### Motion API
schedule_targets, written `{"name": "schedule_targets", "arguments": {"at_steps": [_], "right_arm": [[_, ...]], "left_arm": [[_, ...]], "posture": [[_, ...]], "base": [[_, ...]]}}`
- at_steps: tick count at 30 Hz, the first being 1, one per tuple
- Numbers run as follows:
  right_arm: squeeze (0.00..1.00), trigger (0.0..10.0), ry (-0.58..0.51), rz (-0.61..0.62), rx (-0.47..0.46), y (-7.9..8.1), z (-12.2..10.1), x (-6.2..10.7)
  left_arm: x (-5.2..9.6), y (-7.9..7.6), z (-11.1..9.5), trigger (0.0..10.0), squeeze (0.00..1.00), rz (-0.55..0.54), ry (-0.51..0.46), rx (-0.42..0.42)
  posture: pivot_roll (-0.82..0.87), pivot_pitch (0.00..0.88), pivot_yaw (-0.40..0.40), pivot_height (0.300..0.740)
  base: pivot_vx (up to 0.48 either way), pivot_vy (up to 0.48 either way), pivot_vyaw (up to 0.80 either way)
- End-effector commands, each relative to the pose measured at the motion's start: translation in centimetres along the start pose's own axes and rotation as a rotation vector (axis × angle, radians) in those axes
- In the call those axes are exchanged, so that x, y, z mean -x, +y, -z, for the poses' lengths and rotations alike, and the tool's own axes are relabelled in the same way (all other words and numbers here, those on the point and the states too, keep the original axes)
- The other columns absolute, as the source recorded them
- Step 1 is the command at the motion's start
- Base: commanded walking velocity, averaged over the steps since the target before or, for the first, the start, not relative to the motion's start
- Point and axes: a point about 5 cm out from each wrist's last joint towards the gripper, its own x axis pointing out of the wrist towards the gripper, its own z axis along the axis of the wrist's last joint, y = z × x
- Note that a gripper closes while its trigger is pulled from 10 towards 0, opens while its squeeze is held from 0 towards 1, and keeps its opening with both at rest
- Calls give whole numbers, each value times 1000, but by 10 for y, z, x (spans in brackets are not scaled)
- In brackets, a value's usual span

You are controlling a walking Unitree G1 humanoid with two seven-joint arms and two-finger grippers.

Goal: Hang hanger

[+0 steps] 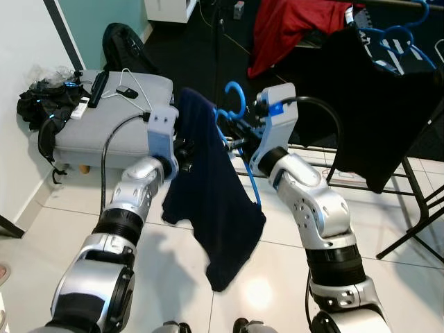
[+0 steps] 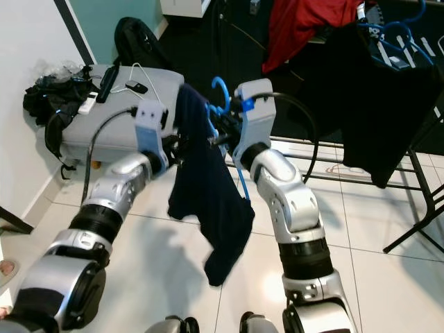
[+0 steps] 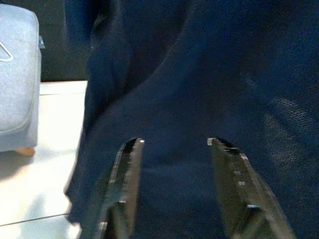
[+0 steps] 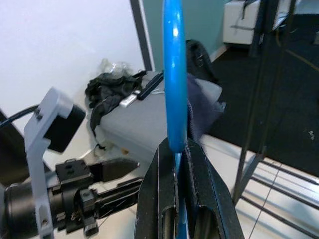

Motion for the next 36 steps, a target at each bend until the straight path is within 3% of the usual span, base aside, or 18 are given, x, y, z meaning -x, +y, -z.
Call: {"name": "schedule_targets", "arguments": {"at_steps": [1, 7, 15, 20, 22, 23, 24, 25, 26, 27, 28, 30, 31, 34, 36], "right_arm": [[0, 10000, -7, -45, -4, 7, -2, -1], [0, 10000, -8, -49, -6, 11, -1, -1], [0, 10000, 11, -43, -1, 11, 4, -4], [0, 10000, 21, -56, 1, 13, 6, -6], [0, 10000, 21, -56, 1, 13, 6, -6], [0, 10000, 26, -53, 6, 12, 6, -7], [0, 10000, 26, -53, 6, 12, 6, -7], [0, 10000, 30, -41, 12, 10, 7, -7], [0, 10000, 30, -41, 12, 10, 7, -7], [0, 10000, 35, -18, 18, 6, 8, -7], [0, 10000, 37, 6, 22, 1, 8, -7], [0, 10000, 37, 6, 22, 1, 8, -7], [0, 10000, 39, 27, 25, -3, 9, -6], [0, 10000, 40, 39, 26, -5, 9, -6], [0, 10000, 40, 44, 27, -6, 9, -5]], "left_arm": [[-2, -10, 6, 10000, 1000, 38, -3, 84], [-8, -31, 0, 10000, 1000, 124, -34, 126], [-10, -39, -13, 10000, 1000, 187, -63, 173], [-5, -49, -11, 10000, 1000, 331, -46, 190], [-5, -49, -11, 10000, 1000, 331, -46, 190], [-2, -52, -6, 10000, 933, 385, -13, 141], [-2, -52, -6, 10000, 933, 385, -13, 141], [1, -52, 1, 10000, 357, 408, 26, 81], [1, -52, 1, 10000, 357, 408, 26, 81], [3, -46, 7, 10000, 47, 397, 61, 11], [5, -38, 12, 10000, 0, 373, 94, -38], [5, -38, 12, 10000, 0, 373, 94, -38], [8, -29, 16, 10000, 0, 341, 112, -67], [11, -22, 16, 10000, 0, 325, 114, -61], [16, -22, 12, 10000, 0, 370, 89, -4]], "posture": [[-67, 187, 19, 740], [-89, 179, 37, 740], [-95, 174, 43, 740], [-94, 173, 39, 740], [-94, 173, 39, 740], [-94, 173, 39, 740], [-94, 173, 39, 740], [-94, 173, 39, 740], [-94, 173, 39, 740], [-94, 173, 39, 740], [-92, 178, 35, 740], [-92, 178, 35, 740], [-92, 178, 35, 740], [-92, 179, 36, 740], [-92, 179, 35, 740]], "base": [[0, 0, 0], [0, 0, 0], [0, 0, 0], [0, 0, 0], [0, 0, 0], [0, 0, 0], [0, 0, 0], [0, 0, 0], [0, 0, 0], [0, 0, 0], [0, 0, 0], [0, 0, 0], [0, 0, 0], [0, 0, 0], [0, 0, 0]]}}
